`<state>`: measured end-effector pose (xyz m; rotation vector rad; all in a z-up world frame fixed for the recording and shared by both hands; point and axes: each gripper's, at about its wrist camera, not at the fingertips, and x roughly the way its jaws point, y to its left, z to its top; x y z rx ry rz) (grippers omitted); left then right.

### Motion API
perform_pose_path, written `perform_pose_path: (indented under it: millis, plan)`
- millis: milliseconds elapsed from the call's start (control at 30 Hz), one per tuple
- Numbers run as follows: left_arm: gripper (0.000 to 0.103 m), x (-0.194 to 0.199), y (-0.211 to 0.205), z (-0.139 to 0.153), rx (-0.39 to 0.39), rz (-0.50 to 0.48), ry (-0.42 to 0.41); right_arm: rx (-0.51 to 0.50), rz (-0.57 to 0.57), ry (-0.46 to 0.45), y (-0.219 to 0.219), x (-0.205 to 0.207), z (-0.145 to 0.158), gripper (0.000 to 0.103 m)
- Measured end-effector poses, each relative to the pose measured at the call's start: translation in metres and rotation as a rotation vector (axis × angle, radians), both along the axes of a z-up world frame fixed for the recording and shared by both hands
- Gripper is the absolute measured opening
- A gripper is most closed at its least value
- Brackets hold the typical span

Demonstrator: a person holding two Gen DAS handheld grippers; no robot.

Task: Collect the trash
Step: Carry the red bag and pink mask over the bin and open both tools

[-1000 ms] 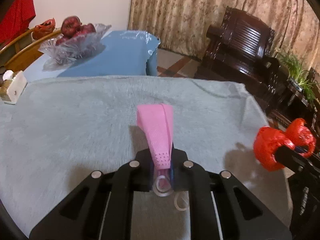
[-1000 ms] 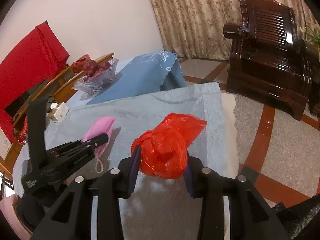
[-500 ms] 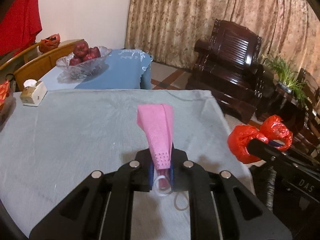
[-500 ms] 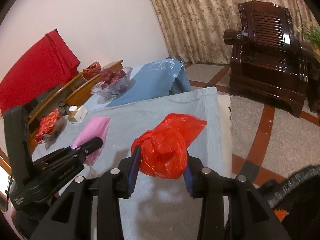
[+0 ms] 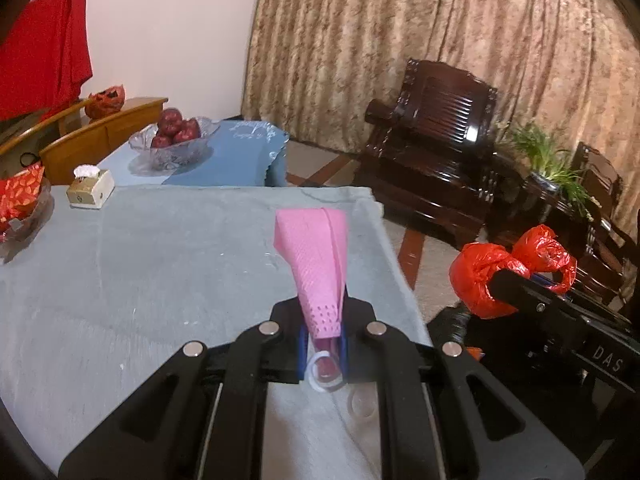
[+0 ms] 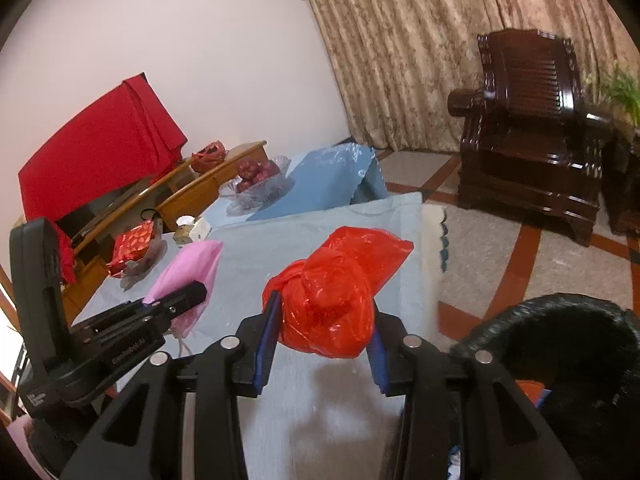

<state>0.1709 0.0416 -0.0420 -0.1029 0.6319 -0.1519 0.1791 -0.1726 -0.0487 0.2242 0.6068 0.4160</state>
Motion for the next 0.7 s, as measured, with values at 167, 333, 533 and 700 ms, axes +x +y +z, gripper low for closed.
perform_pose_path:
  millis: [167,333,533,700]
  plan:
    - [0.011,-0.03,-0.025,0.007,0.003,-0.058,-0.027,-0.036,-0.022,-0.017,-0.019,-0.033,0.006,0.039]
    - [0.011,-0.051,-0.052,0.002,-0.008,-0.114,-0.029,-0.052,-0.075,-0.031,-0.048,-0.063,0.008,0.04]
    - [0.012,-0.062,-0.093,-0.003,-0.035,-0.214,-0.029,-0.066,-0.172,-0.023,-0.095,-0.094,-0.001,0.04]
    - [0.012,-0.063,-0.134,-0.012,-0.043,-0.313,-0.023,-0.077,-0.263,-0.003,-0.134,-0.109,-0.013,0.04]
